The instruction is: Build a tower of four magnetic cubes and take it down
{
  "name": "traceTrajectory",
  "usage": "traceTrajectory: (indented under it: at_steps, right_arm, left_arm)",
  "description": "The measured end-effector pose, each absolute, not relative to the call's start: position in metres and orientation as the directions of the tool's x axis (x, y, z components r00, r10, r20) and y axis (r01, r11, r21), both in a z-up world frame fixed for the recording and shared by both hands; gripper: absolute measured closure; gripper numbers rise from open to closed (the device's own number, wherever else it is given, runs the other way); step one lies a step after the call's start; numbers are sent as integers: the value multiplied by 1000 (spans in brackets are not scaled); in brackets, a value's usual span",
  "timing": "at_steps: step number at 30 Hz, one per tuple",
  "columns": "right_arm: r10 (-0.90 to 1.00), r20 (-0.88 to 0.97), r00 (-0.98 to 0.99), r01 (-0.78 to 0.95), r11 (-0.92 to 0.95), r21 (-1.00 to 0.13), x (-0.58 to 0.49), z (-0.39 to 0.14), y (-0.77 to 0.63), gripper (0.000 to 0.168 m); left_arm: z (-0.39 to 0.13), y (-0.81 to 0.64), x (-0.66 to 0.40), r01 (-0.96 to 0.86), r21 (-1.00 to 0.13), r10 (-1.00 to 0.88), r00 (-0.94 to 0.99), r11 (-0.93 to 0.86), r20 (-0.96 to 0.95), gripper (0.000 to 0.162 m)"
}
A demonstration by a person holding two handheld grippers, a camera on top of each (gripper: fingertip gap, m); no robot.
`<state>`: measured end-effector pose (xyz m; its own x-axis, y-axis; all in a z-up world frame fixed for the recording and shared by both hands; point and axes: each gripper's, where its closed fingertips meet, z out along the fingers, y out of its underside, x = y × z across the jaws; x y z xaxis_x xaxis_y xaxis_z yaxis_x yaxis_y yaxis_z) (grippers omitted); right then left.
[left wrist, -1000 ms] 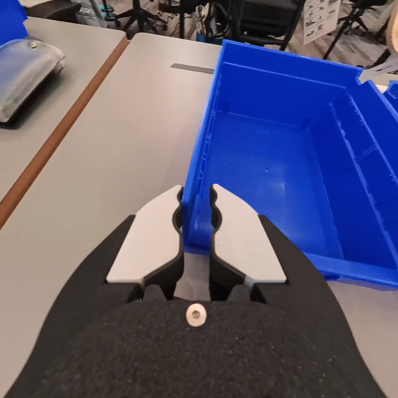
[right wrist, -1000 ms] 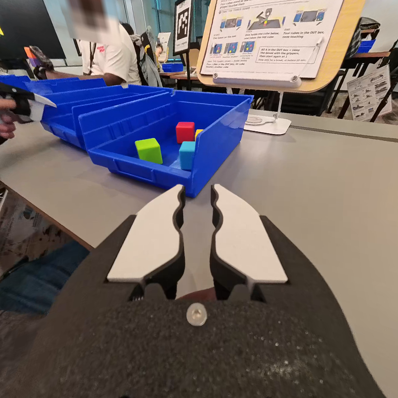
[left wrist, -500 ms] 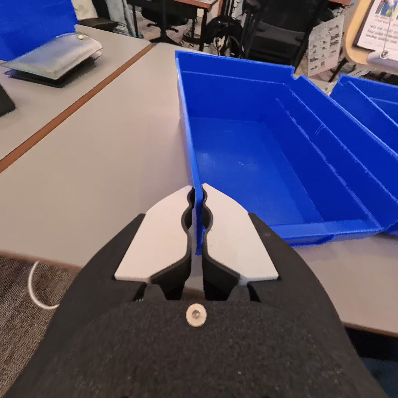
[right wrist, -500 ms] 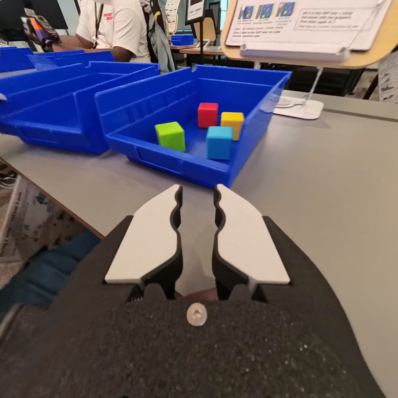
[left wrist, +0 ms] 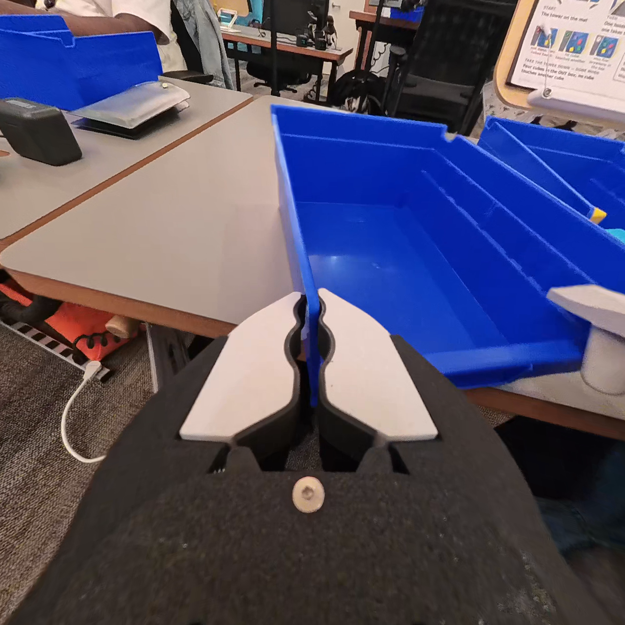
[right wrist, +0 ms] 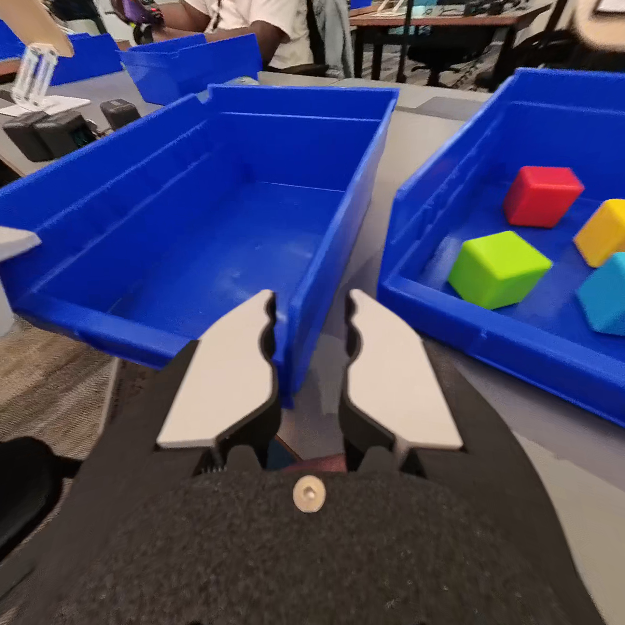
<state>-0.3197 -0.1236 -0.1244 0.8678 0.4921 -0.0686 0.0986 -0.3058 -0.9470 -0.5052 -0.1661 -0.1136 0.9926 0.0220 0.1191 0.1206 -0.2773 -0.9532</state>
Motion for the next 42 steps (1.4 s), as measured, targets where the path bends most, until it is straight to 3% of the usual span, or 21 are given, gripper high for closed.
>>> traceTrajectory:
  at_steps: [1,3,7,14,19,23,29,33,38,42]
  right_arm:
    - [489,-88,868,83,-316,-945,-323,-123,-123,154]
    - [450,-75,890,86,-327,-941,-323,-121,-120,162]
    - [444,-87,892,39,-266,-963,-324,-98,-122,163]
    - [358,-13,933,-29,39,-999,-272,8,-131,164]
    - [207,-18,978,-46,132,-990,-173,62,-130,164]
    - [29,-61,998,-64,103,-993,-59,71,-133,165]
    - [-211,-103,972,-103,13,-995,110,54,-141,165]
    - [-302,-116,946,-149,-87,-985,195,10,-141,165]
    - [-300,-188,935,-249,-178,-952,254,-64,-135,165]
    - [-299,-184,937,-262,-248,-933,275,-89,-134,165]
  left_arm:
    - [-113,-168,-504,109,-956,25,994,-274,106,158]
    - [-110,-173,-506,60,-966,57,997,-250,47,158]
    - [-83,-179,-507,-10,-989,97,995,-149,-25,158]
    - [7,-177,-462,-116,-985,90,990,127,-105,159]
    - [66,-147,-370,-86,-968,-79,991,236,-107,159]
    - [88,-124,-258,-48,-962,-267,956,270,-122,158]
    - [63,-93,-84,-13,-984,-462,882,176,-95,158]
    - [16,-79,6,-16,-998,-530,847,61,-46,158]
    - [-45,-74,69,-135,-991,-556,824,-3,-111,158]
    - [-80,-77,89,-199,-978,-586,800,-64,-125,157]
